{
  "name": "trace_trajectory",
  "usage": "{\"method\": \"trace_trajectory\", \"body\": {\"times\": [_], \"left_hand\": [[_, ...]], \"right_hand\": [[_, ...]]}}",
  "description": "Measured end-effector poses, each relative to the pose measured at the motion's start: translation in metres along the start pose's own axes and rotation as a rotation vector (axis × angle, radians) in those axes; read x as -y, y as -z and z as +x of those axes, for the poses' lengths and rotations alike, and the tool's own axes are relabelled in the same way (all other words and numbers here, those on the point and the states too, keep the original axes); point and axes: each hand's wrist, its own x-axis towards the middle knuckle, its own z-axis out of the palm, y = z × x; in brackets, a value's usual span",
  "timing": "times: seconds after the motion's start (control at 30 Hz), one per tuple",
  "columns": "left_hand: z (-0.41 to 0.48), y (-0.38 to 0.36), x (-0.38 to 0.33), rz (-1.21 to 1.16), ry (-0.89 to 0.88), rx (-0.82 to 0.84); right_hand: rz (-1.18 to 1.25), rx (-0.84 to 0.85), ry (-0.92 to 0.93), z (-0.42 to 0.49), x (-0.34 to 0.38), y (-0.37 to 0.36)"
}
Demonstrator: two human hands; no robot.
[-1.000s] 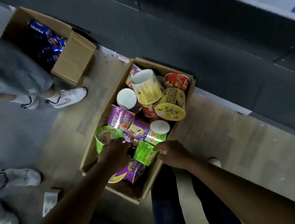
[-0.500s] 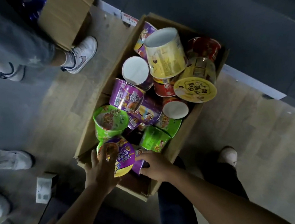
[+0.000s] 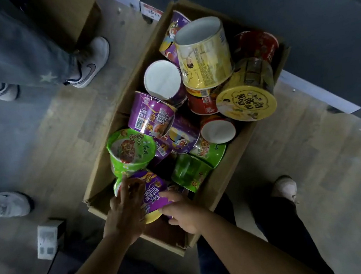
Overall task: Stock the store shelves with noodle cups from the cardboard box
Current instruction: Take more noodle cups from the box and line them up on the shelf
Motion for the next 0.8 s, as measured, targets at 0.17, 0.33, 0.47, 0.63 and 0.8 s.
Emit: {"method": "trace_trajectory", "body": {"times": [0.17,0.33,0.47,0.63,0.8], "left_hand": [[0.003,-0.006,0.002,-0.034,-0.056,-0.009],[0.003,0.009,-0.019,-0.004,-0.254,-0.111],[0.004,0.028,-0.040,-0.134,-0.318,-0.205],[0.014,0.059,-0.066,-0.118,-0.428,-0.274],[-0.002,0.106,-0.116,-0.411,-0.275,-0.105]], "right_hand": [[0.042,-0.066,0.009,-0.001,-0.008,0.010],[-0.262,-0.178,0.119,-0.013,-0.007,0.027],[-0.359,-0.281,0.231,-0.034,0.003,0.035],[-0.530,-0.454,0.406,-0.076,0.027,0.050],[-0.658,-0.503,0.650,-0.121,0.049,0.057]]}}
